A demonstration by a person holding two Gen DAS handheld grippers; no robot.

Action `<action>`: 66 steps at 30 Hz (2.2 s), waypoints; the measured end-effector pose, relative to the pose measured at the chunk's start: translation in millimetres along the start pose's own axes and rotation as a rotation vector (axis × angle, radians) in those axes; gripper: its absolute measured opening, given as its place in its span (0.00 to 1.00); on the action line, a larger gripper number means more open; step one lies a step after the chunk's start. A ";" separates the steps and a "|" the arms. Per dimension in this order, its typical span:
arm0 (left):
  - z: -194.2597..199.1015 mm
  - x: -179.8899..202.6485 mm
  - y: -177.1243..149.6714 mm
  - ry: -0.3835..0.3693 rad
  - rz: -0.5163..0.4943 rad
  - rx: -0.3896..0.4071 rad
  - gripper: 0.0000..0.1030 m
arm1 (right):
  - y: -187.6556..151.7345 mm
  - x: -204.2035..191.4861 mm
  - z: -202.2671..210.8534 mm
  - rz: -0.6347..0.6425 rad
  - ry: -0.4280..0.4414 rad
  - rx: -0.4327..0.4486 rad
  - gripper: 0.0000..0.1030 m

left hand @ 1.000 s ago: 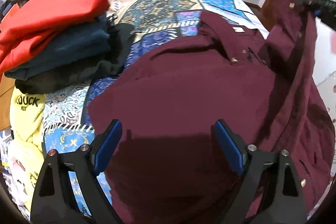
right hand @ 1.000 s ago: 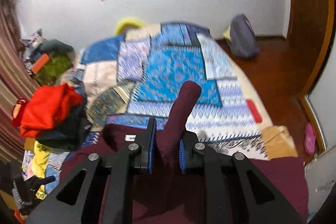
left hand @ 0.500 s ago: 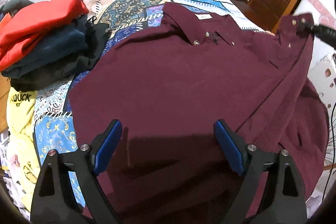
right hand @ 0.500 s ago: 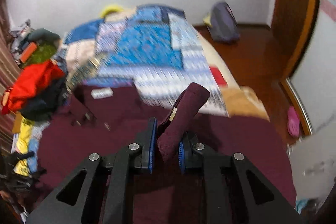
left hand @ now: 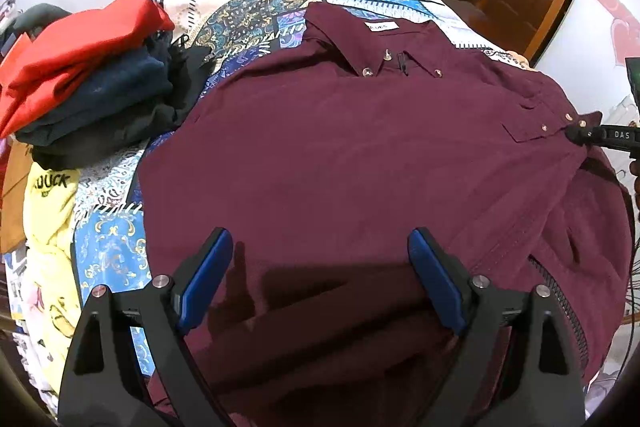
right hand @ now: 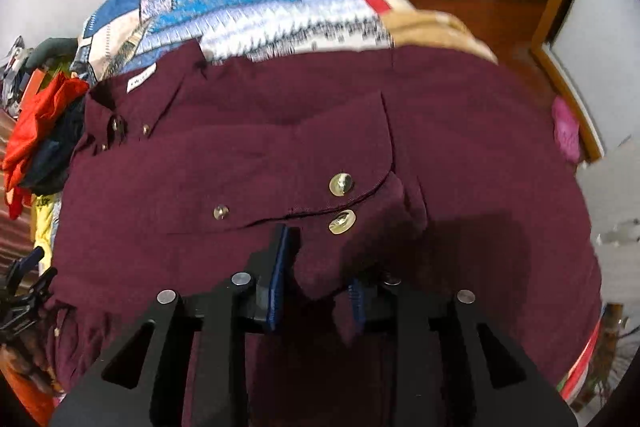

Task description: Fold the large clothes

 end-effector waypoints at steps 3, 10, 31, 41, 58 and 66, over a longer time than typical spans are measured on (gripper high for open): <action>2.9 3.1 1.5 0.006 -0.010 0.004 0.87 | -4.1 4.5 6.6 0.002 -0.009 -0.010 0.31; 18.5 20.8 18.6 -0.022 -0.036 0.052 0.87 | -10.7 19.4 30.8 -0.025 0.003 0.038 0.39; 27.1 90.2 88.7 -0.128 -0.064 0.183 0.87 | -57.0 173.1 65.0 -0.459 -0.148 0.159 0.44; 2.8 92.0 83.3 -0.138 -0.033 0.122 0.87 | -82.1 200.2 12.1 -0.680 -0.021 0.058 0.45; -9.2 86.5 79.9 -0.145 -0.011 0.096 0.87 | -87.2 219.5 2.1 -0.776 0.034 0.078 0.49; -0.8 86.4 71.8 -0.108 -0.046 0.117 0.87 | -56.3 218.9 -3.7 -0.756 -0.009 0.111 0.12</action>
Point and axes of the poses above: each gripper's, at about its wrist camera, not at the fingertips, and z roughly against the way its jaws point, x to its right, y to its top, the point moved 3 cm from there along -z, roughly the way its jaws point, and after that the axes turned 9 degrees about -y, right-handed, at the moved point
